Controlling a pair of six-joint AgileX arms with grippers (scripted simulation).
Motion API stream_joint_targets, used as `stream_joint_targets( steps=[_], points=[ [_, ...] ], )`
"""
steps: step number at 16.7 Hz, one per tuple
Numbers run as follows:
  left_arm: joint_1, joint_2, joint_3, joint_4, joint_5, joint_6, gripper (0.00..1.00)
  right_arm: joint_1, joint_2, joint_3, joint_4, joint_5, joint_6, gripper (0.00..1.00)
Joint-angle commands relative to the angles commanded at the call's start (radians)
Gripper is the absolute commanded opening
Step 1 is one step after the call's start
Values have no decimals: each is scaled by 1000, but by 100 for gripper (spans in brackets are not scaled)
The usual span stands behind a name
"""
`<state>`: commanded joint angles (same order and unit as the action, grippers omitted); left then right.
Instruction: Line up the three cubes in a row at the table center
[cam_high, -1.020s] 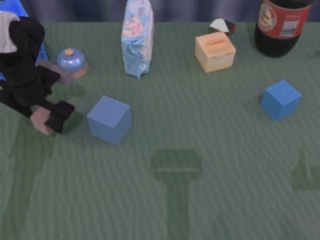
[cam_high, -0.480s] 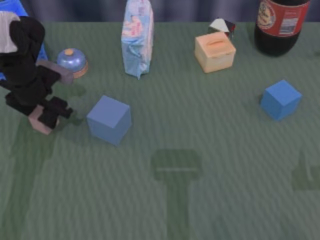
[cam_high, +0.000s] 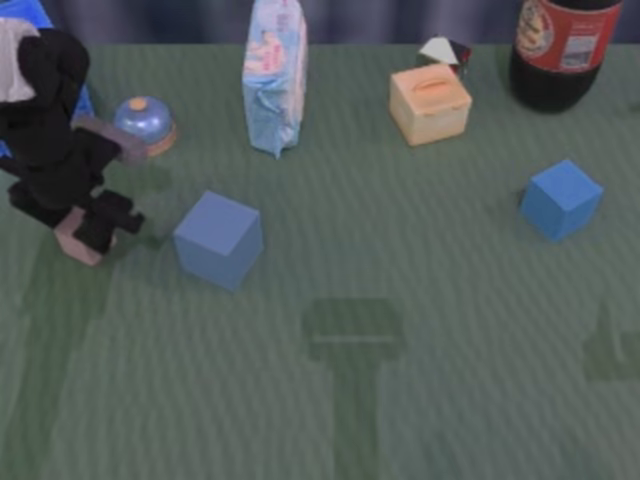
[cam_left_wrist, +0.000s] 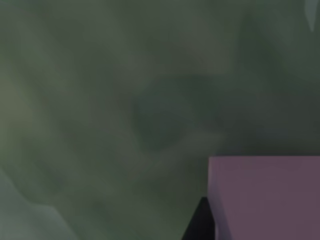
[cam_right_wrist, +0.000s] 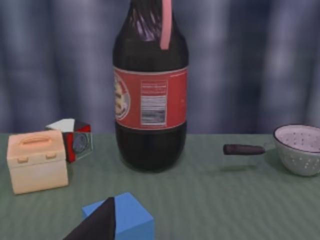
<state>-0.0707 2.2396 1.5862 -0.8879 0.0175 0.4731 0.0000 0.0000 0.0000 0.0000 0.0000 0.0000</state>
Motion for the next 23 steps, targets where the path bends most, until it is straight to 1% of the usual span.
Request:
stream_joint_targets(
  steps=[6, 12, 14, 16, 18, 20, 23],
  points=[
    [17, -68, 119, -197, -1, -4, 0, 0, 0, 0, 0, 0, 0, 100],
    [13, -77, 134, -216, -1, -5, 0, 0, 0, 0, 0, 0, 0, 100],
    [-13, -62, 160, -229, -2, -37, 0, 0, 0, 0, 0, 0, 0, 100],
    [-67, -31, 215, -254, -4, -109, 0, 0, 0, 0, 0, 0, 0, 100],
    [-144, 12, 291, -291, -8, -220, 0, 0, 0, 0, 0, 0, 0, 100],
    [-236, 62, 377, -337, -11, -369, 0, 0, 0, 0, 0, 0, 0, 100],
    [-397, 143, 515, -414, -14, -649, 0, 0, 0, 0, 0, 0, 0, 100]
  ],
)
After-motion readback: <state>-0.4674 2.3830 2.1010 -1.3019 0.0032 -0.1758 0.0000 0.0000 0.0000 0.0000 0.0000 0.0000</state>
